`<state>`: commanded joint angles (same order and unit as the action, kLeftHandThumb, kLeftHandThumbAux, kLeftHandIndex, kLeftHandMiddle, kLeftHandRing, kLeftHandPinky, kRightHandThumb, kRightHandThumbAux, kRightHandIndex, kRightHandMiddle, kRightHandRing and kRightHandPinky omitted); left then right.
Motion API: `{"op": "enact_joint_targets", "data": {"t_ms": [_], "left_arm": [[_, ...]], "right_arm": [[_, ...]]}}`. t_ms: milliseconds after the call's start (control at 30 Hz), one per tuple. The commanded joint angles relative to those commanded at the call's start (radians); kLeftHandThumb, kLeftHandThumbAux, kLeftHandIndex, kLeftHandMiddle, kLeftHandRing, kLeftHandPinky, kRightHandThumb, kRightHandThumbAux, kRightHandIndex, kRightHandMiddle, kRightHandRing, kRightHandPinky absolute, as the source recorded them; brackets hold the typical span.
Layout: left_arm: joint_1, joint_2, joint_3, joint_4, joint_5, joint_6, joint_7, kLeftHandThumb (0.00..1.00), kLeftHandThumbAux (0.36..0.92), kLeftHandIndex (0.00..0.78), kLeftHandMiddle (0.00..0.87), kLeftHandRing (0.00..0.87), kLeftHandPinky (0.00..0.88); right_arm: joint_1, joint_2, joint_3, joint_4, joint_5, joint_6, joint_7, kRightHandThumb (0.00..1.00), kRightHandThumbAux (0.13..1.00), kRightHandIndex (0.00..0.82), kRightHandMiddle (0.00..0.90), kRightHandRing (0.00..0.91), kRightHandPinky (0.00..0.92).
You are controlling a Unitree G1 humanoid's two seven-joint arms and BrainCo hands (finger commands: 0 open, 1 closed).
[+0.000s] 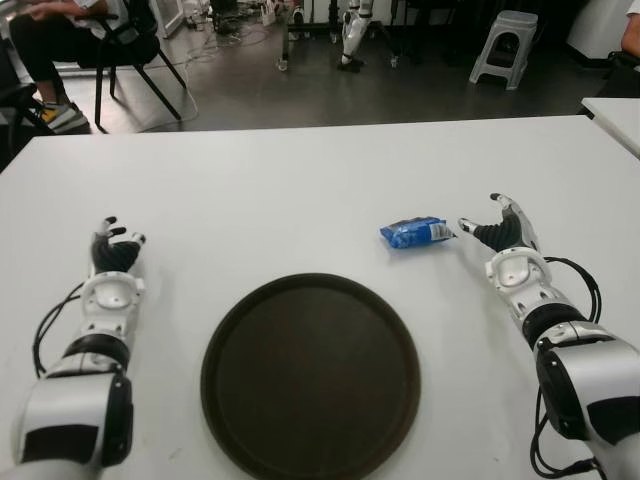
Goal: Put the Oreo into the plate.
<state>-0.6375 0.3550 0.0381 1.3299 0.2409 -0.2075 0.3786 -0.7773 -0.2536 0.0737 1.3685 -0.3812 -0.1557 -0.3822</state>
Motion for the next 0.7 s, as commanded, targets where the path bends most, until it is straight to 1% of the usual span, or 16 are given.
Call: {"op": "enact_joint_targets", "data": {"t_ms": [67, 133, 167, 267, 333, 400, 433, 567, 700], "left_arm": [[0.0, 0.003, -0.038, 0.0, 0.041, -0.002, 0.021, 0.408, 0.664, 0.094, 0.204, 0.249, 0.27], [0.0, 0.003, -0.052, 0.001, 0.055, -0.003, 0.029, 0.379, 0.65, 0.084, 0.204, 0.243, 0.249], [0.002, 0.006, -0.07, 0.002, 0.074, -0.003, 0.034, 0.372, 0.647, 0.082, 0.204, 0.242, 0.243], [0.006, 0.014, -0.111, 0.004, 0.112, -0.003, 0.036, 0.36, 0.622, 0.062, 0.187, 0.212, 0.2], [0.005, 0.015, -0.119, 0.006, 0.118, -0.004, 0.034, 0.358, 0.597, 0.038, 0.162, 0.18, 0.151], [0.006, 0.016, -0.129, 0.007, 0.126, -0.006, 0.034, 0.358, 0.588, 0.03, 0.154, 0.169, 0.134], [0.006, 0.016, -0.135, 0.006, 0.131, -0.007, 0.034, 0.358, 0.574, 0.019, 0.134, 0.143, 0.112], [0.005, 0.018, -0.158, 0.007, 0.151, -0.01, 0.033, 0.354, 0.541, 0.003, 0.1, 0.1, 0.084], [0.004, 0.022, -0.182, 0.008, 0.174, -0.006, 0.034, 0.359, 0.535, 0.0, 0.084, 0.085, 0.073]], "right_arm": [[0.0, 0.0, -0.001, 0.0, 0.001, -0.002, 0.0, 0.306, 0.624, 0.0, 0.0, 0.01, 0.089], [0.001, 0.0, -0.002, 0.0, 0.001, -0.003, 0.0, 0.308, 0.621, 0.0, 0.0, 0.01, 0.095], [0.001, 0.001, -0.003, -0.001, 0.002, -0.005, 0.002, 0.308, 0.62, 0.0, 0.0, 0.01, 0.096], [0.001, 0.001, -0.006, -0.001, 0.005, -0.006, 0.008, 0.297, 0.612, 0.0, 0.0, 0.014, 0.107], [0.001, 0.002, -0.007, -0.001, 0.007, -0.006, 0.009, 0.291, 0.608, 0.0, 0.0, 0.016, 0.11], [0.001, 0.003, -0.009, -0.001, 0.008, -0.005, 0.01, 0.288, 0.606, 0.0, 0.0, 0.016, 0.111], [0.001, 0.003, -0.01, -0.001, 0.009, -0.005, 0.01, 0.287, 0.607, 0.0, 0.0, 0.016, 0.106], [0.0, 0.004, -0.012, 0.0, 0.01, -0.004, 0.011, 0.291, 0.616, 0.0, 0.0, 0.015, 0.106], [0.0, 0.003, -0.01, 0.0, 0.007, -0.005, 0.012, 0.3, 0.615, 0.0, 0.0, 0.016, 0.103]]}}
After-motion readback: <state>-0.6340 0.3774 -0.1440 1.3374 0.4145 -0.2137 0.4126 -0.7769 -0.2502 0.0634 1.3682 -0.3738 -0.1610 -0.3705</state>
